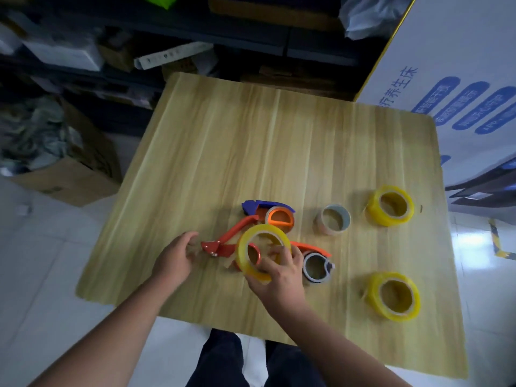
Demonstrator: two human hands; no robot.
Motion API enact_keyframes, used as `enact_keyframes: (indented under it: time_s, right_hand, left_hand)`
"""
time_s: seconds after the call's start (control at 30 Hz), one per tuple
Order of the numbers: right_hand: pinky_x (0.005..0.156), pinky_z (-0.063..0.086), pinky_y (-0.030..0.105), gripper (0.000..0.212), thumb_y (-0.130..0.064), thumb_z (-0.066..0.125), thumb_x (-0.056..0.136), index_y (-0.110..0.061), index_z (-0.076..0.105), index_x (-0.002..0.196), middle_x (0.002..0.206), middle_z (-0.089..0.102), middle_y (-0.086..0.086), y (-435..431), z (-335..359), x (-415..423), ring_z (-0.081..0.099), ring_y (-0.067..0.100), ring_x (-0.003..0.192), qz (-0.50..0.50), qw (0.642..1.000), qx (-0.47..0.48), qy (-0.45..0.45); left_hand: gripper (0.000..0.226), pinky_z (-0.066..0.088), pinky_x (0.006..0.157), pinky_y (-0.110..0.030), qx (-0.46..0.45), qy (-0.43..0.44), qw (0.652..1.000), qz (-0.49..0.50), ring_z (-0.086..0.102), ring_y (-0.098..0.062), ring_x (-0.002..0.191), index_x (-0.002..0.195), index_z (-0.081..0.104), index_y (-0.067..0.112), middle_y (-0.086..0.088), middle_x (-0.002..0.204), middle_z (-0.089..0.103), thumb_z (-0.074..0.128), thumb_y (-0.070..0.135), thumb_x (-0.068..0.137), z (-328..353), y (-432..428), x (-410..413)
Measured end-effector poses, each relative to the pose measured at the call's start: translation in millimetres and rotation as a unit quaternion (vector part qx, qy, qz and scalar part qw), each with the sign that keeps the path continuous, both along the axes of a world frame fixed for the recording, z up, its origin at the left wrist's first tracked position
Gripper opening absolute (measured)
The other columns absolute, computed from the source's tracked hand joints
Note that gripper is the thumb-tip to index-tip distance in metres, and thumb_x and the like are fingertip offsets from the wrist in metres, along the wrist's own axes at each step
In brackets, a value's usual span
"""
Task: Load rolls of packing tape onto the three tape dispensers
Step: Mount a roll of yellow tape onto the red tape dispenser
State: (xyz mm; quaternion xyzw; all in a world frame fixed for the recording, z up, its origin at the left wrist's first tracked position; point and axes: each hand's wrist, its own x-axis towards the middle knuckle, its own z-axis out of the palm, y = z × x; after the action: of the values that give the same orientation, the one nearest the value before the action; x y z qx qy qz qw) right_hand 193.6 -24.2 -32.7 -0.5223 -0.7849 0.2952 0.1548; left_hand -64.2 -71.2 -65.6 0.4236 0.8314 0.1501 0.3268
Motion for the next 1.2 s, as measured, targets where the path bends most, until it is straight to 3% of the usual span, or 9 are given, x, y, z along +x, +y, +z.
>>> enact_keyframes:
  time_s: [0.23, 0.47, 0.67, 0.8, 0.93, 1.03, 1.2]
  right_hand:
    - [0.097, 0.041, 0.062, 0.027, -0.043, 0.084, 0.069, -0.027, 0.072, 0.088, 0.119, 0.055, 0.001, -11.6, -30.3, -29.6, 0.031, 0.046, 0.128, -0.008, 0.998, -0.018, -0.054]
    - [0.094, 0.044, 0.061, 0.03, -0.041, 0.084, 0.068, -0.027, 0.075, 0.093, 0.116, 0.056, 0.006, -10.9, -54.1, -40.8, 0.035, 0.048, 0.123, 0.009, 0.995, -0.014, -0.097]
    - [0.097, 0.043, 0.061, 0.034, -0.048, 0.081, 0.071, -0.027, 0.074, 0.097, 0.123, 0.054, 0.007, -11.6, -70.6, -42.1, 0.035, 0.047, 0.126, 0.013, 0.986, -0.042, -0.16]
    - [0.102, 0.041, 0.057, 0.038, -0.048, 0.078, 0.075, -0.024, 0.066, 0.102, 0.131, 0.049, 0.009, -14.3, -73.9, -42.0, 0.03, 0.043, 0.132, 0.014, 0.983, -0.045, -0.179]
    - [0.102, 0.042, 0.055, 0.042, -0.05, 0.076, 0.076, -0.019, 0.059, 0.101, 0.132, 0.047, 0.01, -18.3, -80.1, -37.1, 0.031, 0.039, 0.132, 0.019, 0.979, -0.037, -0.197]
    - [0.102, 0.042, 0.054, 0.043, -0.05, 0.075, 0.077, -0.019, 0.059, 0.102, 0.133, 0.047, 0.01, -18.1, -80.8, -35.5, 0.031, 0.04, 0.133, 0.026, 0.979, -0.034, -0.197]
    - [0.099, 0.044, 0.056, 0.041, -0.049, 0.077, 0.075, -0.019, 0.059, 0.097, 0.132, 0.049, 0.011, -15.1, -79.9, -33.2, 0.037, 0.041, 0.13, 0.038, 0.979, -0.027, -0.197]
  left_hand:
    - [0.06, 0.047, 0.084, -0.029, 0.024, -0.065, 0.998, -0.003, 0.057, -0.013, 0.113, 0.132, 0.042, 0.033, 0.011, 0.13, 0.057, 0.071, 0.016, 0.082, -14.1, -5.4, 4.3]
    - [0.029, 0.043, 0.081, -0.026, 0.047, -0.07, 0.996, -0.025, 0.058, -0.012, 0.104, 0.108, 0.06, 0.027, 0.011, 0.113, 0.063, 0.071, 0.02, 0.083, -23.9, -0.2, 5.3]
    - [0.035, 0.042, 0.077, -0.024, 0.058, -0.091, 0.994, 0.015, 0.056, -0.006, 0.1, 0.109, 0.056, 0.028, 0.016, 0.11, 0.061, 0.073, 0.017, 0.08, -26.8, -6.3, 6.5]
    - [0.035, 0.045, 0.069, -0.031, 0.049, -0.003, 0.994, 0.098, 0.059, -0.014, 0.089, 0.099, 0.053, 0.022, 0.008, 0.101, 0.061, 0.078, 0.023, 0.075, -38.6, -28.9, 27.4]
    - [0.032, 0.046, 0.08, -0.045, 0.039, 0.064, 0.994, 0.073, 0.058, -0.026, 0.104, 0.092, 0.065, 0.028, 0.006, 0.11, 0.066, 0.083, 0.029, 0.065, -53.6, -43.0, 55.5]
    - [0.031, 0.039, 0.082, -0.045, 0.02, 0.074, 0.991, 0.106, 0.052, -0.025, 0.111, 0.092, 0.071, 0.03, 0.006, 0.118, 0.063, 0.083, 0.037, 0.065, -59.8, -37.1, 70.5]
    - [0.015, 0.034, 0.08, -0.042, 0.02, 0.097, 0.984, 0.146, 0.052, -0.029, 0.104, 0.082, 0.074, 0.03, 0.003, 0.108, 0.065, 0.081, 0.03, 0.068, -66.3, -25.2, 78.9]
